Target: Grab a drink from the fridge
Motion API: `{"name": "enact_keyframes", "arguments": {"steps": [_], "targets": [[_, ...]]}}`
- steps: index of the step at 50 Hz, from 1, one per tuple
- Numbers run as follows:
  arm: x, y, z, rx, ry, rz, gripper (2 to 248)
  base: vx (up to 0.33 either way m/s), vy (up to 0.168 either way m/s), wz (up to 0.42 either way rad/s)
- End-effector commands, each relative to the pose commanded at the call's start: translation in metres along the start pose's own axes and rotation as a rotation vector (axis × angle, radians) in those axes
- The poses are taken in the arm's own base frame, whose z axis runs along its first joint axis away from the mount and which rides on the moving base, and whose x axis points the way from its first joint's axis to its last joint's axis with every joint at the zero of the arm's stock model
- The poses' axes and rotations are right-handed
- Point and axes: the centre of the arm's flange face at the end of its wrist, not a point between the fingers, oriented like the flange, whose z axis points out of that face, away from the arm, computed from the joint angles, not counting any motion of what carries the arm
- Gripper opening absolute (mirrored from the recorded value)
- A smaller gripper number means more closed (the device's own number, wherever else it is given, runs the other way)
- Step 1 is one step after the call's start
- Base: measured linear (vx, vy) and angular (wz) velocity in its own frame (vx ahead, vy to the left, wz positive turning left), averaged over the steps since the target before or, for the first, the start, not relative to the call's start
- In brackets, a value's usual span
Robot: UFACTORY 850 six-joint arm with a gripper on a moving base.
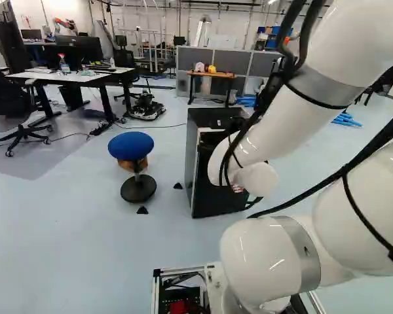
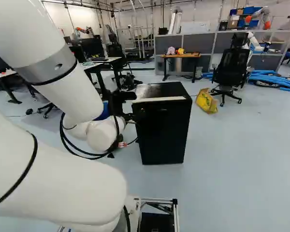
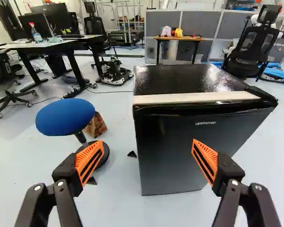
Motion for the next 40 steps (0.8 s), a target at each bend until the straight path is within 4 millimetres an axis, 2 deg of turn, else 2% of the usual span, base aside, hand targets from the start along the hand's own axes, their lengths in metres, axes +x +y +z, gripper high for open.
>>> {"name": "enact_keyframes", "arguments": {"steps": [17,40], "targets": [[0.002,-0.005,0.003,-0.002,-0.002,0.015,247,0.0,0.0,0.0],[0.011,-0.015,0.022,-0.039,-0.011,0.073,247,0.0,0.0,0.0]]}}
